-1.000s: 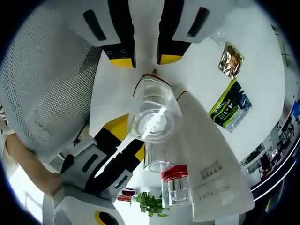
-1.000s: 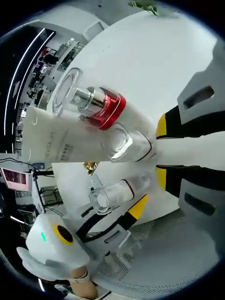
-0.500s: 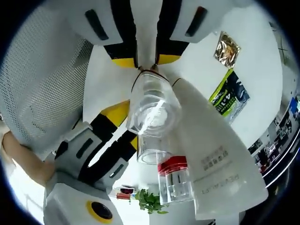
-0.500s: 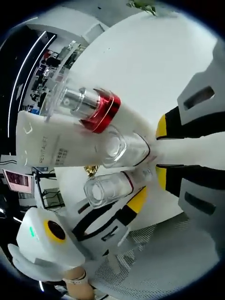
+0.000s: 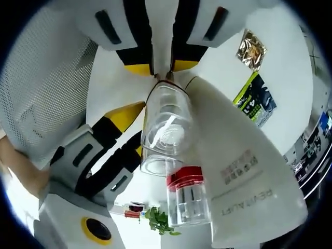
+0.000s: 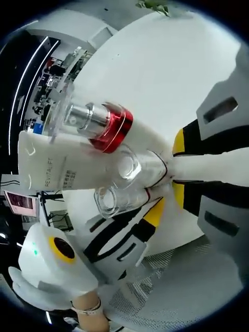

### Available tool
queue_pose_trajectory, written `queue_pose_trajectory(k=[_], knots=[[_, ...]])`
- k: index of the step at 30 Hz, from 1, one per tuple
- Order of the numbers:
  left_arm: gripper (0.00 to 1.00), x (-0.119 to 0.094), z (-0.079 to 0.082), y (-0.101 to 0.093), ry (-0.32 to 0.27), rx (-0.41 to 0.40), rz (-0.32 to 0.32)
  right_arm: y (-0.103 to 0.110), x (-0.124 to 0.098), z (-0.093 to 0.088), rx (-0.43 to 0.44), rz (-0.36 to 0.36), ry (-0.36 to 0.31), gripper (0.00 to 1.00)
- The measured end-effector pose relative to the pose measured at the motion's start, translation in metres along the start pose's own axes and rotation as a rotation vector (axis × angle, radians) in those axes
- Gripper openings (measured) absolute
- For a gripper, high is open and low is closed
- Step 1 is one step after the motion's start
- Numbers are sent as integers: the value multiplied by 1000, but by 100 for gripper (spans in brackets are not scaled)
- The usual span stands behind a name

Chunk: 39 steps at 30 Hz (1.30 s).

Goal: Arrange the skincare products in the storage area until every visible bottle or jar stands upright without overlapping.

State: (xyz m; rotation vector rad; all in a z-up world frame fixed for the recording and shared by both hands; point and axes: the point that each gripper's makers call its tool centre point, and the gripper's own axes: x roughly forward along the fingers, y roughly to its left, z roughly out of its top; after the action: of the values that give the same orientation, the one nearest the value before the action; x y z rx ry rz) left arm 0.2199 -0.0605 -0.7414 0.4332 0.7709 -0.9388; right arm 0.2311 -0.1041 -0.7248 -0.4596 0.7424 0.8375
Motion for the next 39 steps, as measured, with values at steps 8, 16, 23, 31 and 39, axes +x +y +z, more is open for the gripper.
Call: queue_pose_trajectory(k=[8, 16, 23, 31, 39], knots=[[7, 4, 2, 2, -8, -12, 11, -1, 0, -1, -7, -6, 5, 16], [5, 5, 2, 3, -14, -22, 23, -1, 2, -3, -22, -4, 14, 15], [5, 6, 3, 2, -21, -29, 21, 0, 3, -4, -21, -3, 17, 14], [5, 7, 3, 1, -24, -25, 13, -1, 6, -6, -24, -3, 27, 14], [7, 6, 3, 1, -27, -13, 11, -2, 6, -9, -20, -5, 34, 15]])
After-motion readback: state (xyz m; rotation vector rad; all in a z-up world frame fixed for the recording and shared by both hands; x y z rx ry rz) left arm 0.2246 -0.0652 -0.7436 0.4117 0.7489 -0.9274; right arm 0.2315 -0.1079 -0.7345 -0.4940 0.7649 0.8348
